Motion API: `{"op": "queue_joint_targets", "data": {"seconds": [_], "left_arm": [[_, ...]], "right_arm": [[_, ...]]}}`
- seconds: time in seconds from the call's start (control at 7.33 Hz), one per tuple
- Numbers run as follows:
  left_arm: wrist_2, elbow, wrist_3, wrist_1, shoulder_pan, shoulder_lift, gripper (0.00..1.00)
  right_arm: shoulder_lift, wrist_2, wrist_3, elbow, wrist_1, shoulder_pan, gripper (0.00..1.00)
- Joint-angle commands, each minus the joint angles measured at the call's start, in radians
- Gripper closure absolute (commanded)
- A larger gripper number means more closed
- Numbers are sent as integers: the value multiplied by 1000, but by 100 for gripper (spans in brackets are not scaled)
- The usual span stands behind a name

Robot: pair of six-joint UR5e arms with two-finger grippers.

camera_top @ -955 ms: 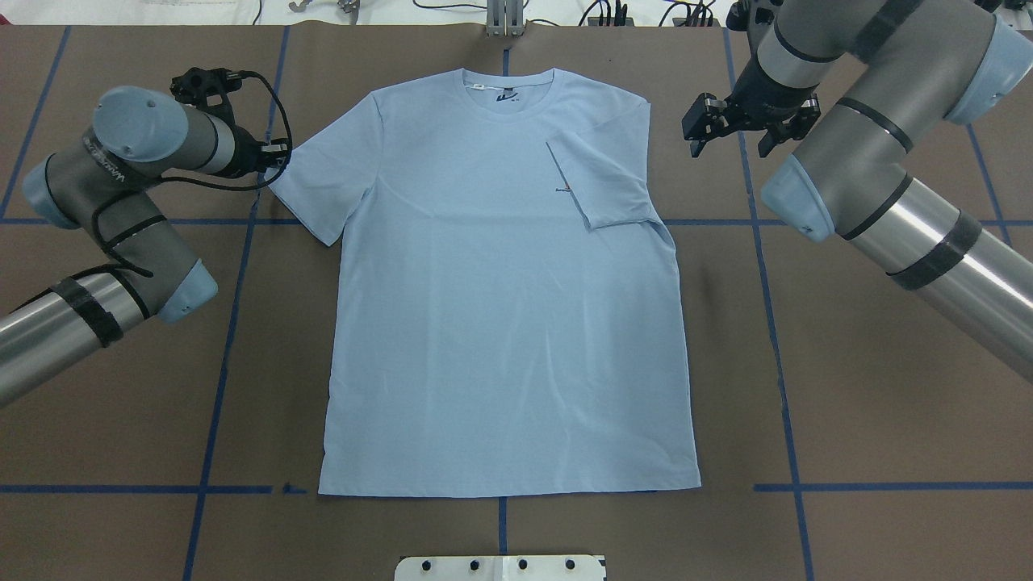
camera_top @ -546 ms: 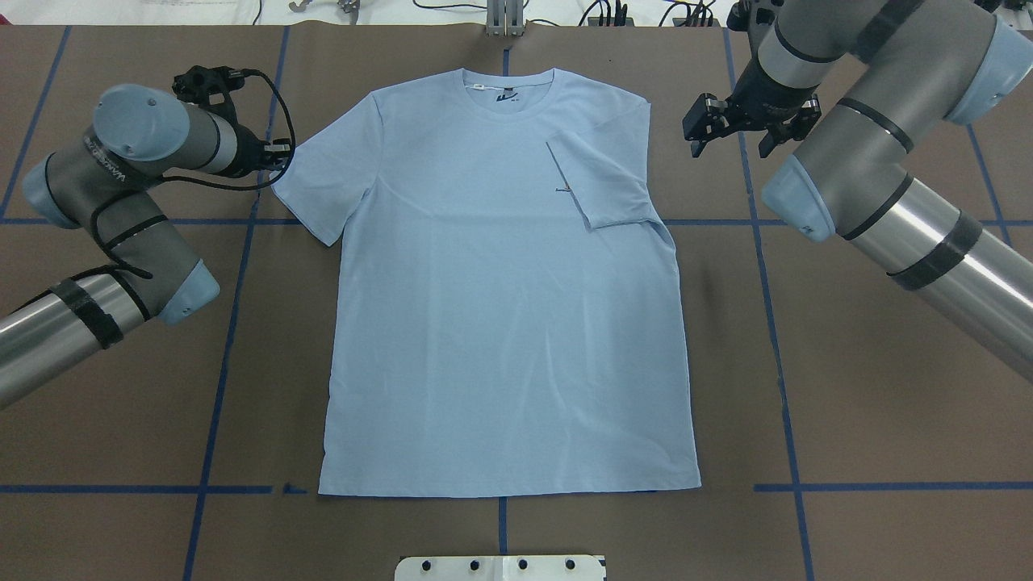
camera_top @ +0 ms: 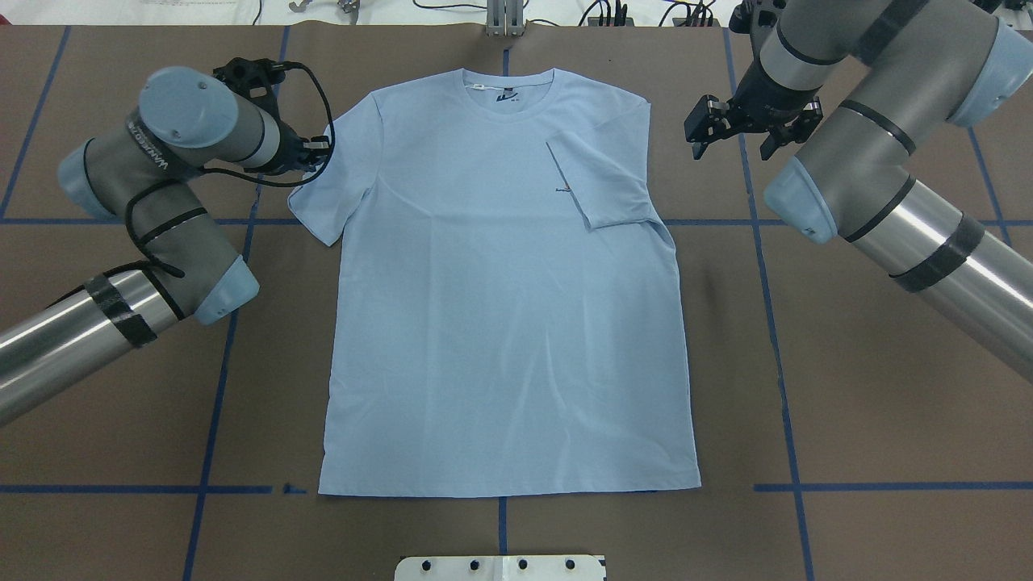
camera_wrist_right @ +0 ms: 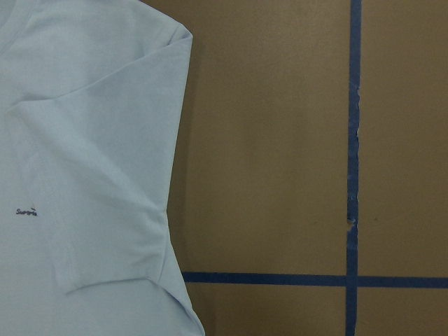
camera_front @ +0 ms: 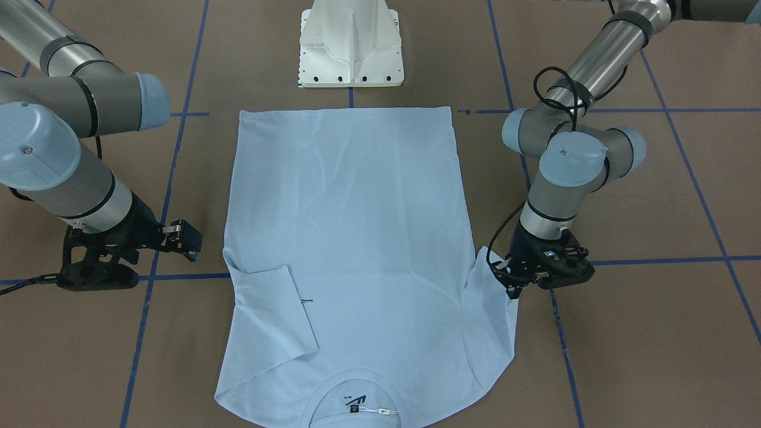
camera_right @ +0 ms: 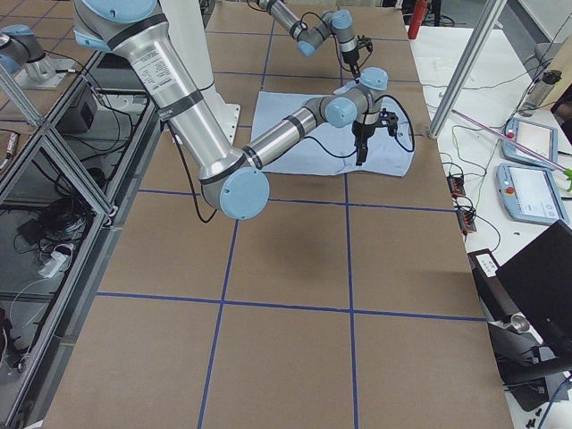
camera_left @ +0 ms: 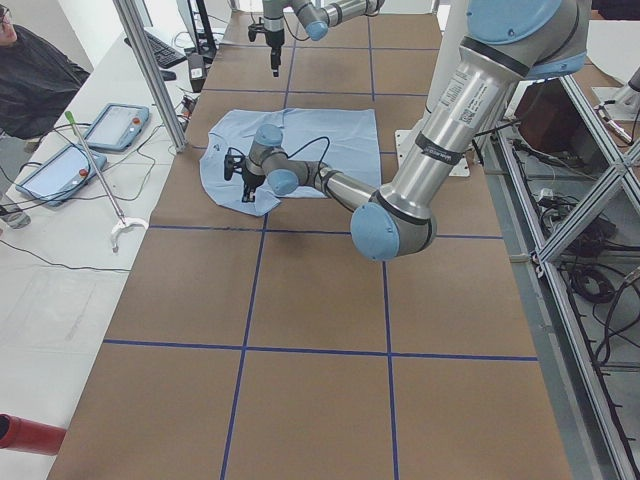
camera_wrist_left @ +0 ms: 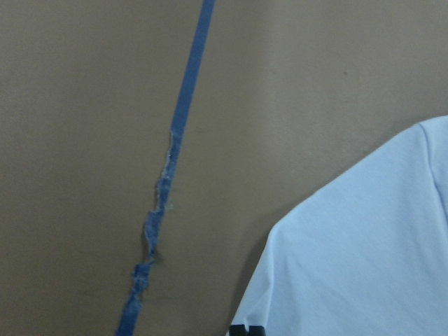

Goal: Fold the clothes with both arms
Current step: 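Grasp the other sleeve with the left gripper and fold it inward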

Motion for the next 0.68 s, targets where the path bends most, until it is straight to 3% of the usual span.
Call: {"op": "queue_joint_targets", "data": {"seconds": [0.0, 0.14, 0.55], "left_arm": [[3, 140, -108, 47, 42, -199, 100], [4, 301, -129, 38, 52, -329, 100], [32, 428, -127, -99, 63, -376, 100]], "right_arm": [[-6, -1, 2, -2, 0, 0, 0], [-6, -1, 2, -2, 0, 0, 0], [-8, -3, 2, -2, 0, -5, 0]]}}
